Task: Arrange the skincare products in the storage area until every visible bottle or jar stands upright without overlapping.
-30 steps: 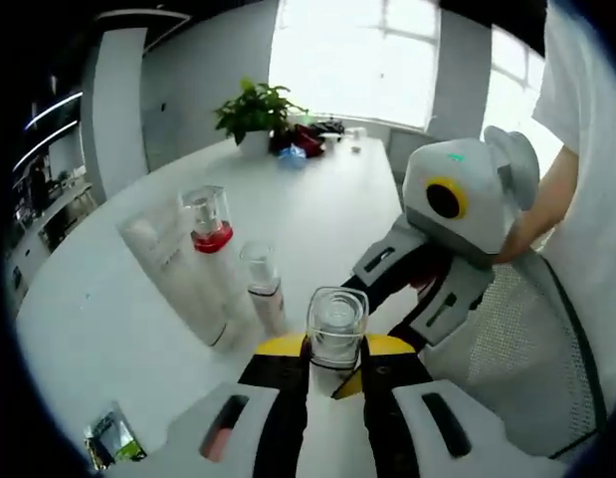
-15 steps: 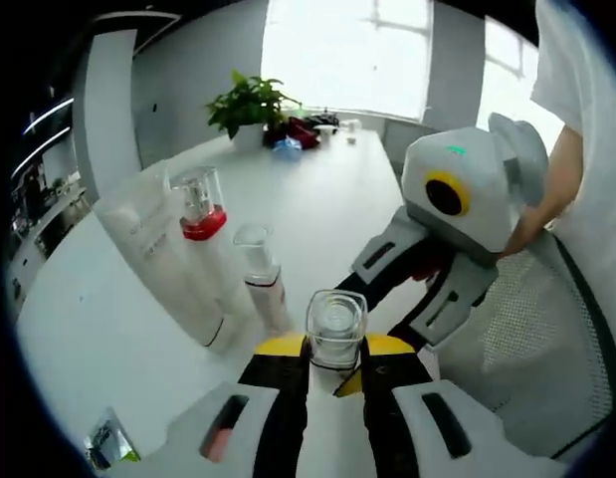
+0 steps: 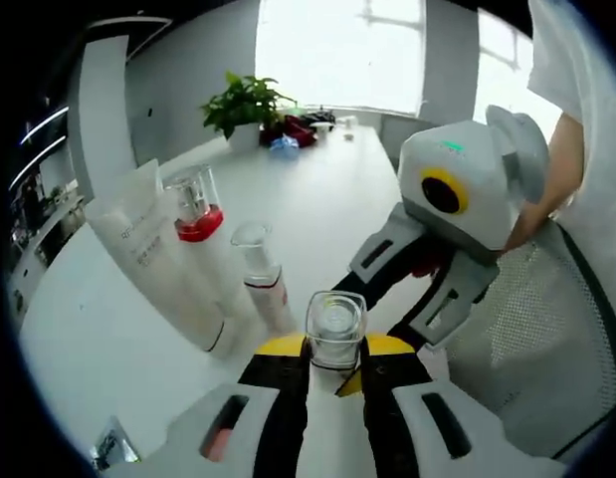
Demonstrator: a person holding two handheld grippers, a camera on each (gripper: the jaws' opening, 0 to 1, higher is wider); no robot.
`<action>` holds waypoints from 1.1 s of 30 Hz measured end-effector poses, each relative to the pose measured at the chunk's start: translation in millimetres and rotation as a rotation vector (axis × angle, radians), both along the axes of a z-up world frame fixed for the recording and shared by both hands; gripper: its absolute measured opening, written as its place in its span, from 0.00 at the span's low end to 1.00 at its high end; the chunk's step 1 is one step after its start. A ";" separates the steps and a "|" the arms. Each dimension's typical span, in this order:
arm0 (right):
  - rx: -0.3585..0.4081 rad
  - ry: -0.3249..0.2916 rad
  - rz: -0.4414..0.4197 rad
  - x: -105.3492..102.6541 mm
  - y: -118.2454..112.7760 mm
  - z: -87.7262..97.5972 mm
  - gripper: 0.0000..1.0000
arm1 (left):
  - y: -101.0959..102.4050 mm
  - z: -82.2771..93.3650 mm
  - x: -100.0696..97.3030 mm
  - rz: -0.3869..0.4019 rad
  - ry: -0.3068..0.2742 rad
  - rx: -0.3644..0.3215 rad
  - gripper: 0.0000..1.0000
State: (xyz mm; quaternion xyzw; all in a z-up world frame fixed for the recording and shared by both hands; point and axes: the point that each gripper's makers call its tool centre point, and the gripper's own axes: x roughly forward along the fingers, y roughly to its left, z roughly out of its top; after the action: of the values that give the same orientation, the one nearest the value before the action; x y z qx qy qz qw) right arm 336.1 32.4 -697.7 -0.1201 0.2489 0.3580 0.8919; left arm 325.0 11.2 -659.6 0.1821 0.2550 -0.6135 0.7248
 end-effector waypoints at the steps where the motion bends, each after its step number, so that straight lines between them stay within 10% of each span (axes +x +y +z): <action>1: -0.002 0.005 -0.004 0.0 -0.8 -0.7 0.26 | -0.5 0.0 0.8 0.000 -0.001 -0.001 0.16; 33: 0.073 0.114 -0.075 -14.5 -24.0 2.1 0.68 | -12.0 -1.4 51.8 0.021 -0.016 -0.026 0.16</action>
State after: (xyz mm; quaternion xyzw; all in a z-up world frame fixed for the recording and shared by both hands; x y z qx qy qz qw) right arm 321.7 8.4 -695.6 -0.0578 0.2903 0.3396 0.8928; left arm 376.8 -0.8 -661.0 0.1748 0.2433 -0.6075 0.7356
